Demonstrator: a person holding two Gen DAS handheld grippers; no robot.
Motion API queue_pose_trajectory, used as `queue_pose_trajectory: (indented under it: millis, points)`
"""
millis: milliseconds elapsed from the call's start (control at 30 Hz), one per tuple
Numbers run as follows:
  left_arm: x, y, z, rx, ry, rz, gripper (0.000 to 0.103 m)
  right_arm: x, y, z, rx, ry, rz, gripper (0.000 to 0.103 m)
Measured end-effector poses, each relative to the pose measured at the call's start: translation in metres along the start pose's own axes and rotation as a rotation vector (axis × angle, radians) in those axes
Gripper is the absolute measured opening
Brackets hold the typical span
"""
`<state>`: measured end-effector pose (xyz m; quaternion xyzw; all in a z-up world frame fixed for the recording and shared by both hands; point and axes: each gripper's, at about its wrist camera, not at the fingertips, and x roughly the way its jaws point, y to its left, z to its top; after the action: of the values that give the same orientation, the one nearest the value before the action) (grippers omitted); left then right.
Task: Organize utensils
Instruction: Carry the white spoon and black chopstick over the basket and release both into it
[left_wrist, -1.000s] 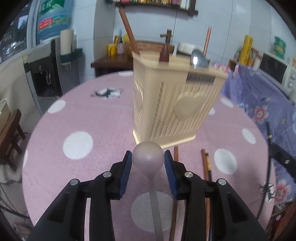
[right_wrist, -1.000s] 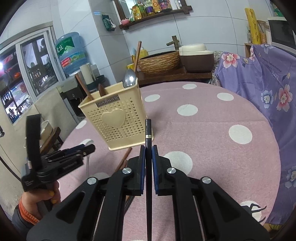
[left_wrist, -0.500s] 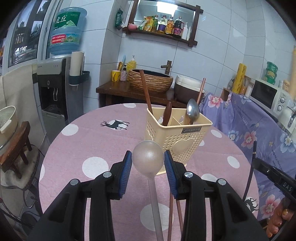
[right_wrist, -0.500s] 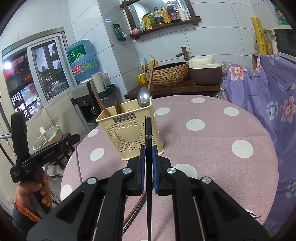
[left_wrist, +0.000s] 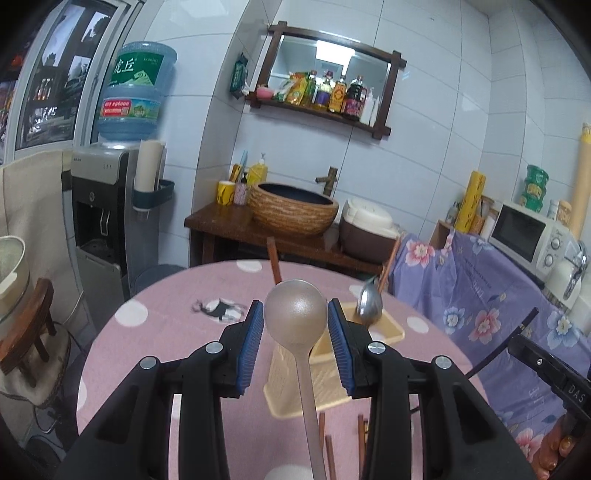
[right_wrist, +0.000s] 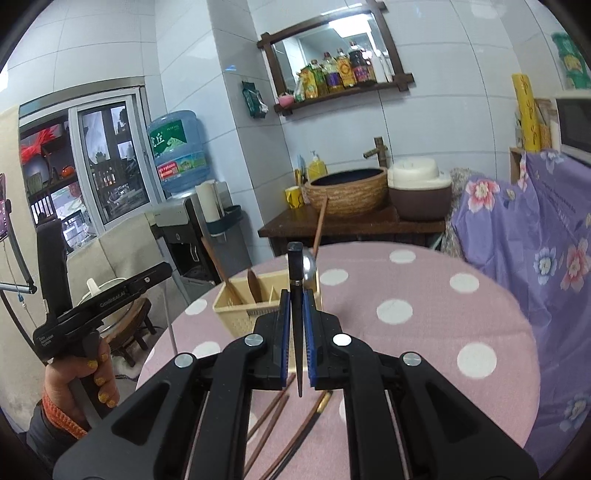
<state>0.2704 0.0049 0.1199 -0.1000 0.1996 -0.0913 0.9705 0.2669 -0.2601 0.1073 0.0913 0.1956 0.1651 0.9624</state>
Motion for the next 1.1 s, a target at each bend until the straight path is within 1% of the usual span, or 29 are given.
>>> queue_pose_trajectory:
  millis: [133, 333, 433, 533, 600, 667, 733, 833, 933, 1100]
  points:
    - [0.006, -0.007, 0.036, -0.008, -0.049, -0.007, 0.036, 0.004, 0.012, 0.041, -0.046, -0.027, 0.005, 0.008]
    - [0.014, -0.025, 0.083, 0.029, -0.155, 0.022, 0.036, 0.008, 0.025, 0.113, -0.056, -0.091, 0.023, 0.008]
    - [0.025, -0.032, 0.094, 0.035, -0.180, 0.043, 0.036, 0.016, 0.030, 0.138, -0.054, -0.127, 0.014, 0.008]
    - [0.038, -0.037, 0.092, 0.055, -0.189, 0.066, 0.036, 0.029, 0.034, 0.148, -0.067, -0.157, -0.013, 0.008]
    - [0.046, -0.038, 0.085, 0.071, -0.183, 0.078, 0.036, 0.044, 0.033, 0.145, -0.069, -0.145, -0.019, 0.008]
    - [0.057, -0.034, 0.072, 0.070, -0.174, 0.099, 0.036, 0.061, 0.030, 0.135, -0.059, -0.123, -0.025, 0.008]
    - [0.066, -0.029, 0.058, 0.061, -0.162, 0.113, 0.036, 0.078, 0.026, 0.121, -0.050, -0.100, -0.031, 0.008]
    - [0.079, -0.027, 0.037, 0.077, -0.136, 0.138, 0.036, 0.102, 0.019, 0.096, -0.030, -0.045, -0.035, 0.008]
    - [0.086, -0.025, 0.017, 0.074, -0.087, 0.120, 0.036, 0.119, 0.015, 0.072, -0.022, 0.004, -0.038, 0.008]
    - [0.088, -0.024, -0.010, 0.096, -0.039, 0.103, 0.036, 0.131, 0.011, 0.047, -0.023, 0.043, -0.049, 0.007]
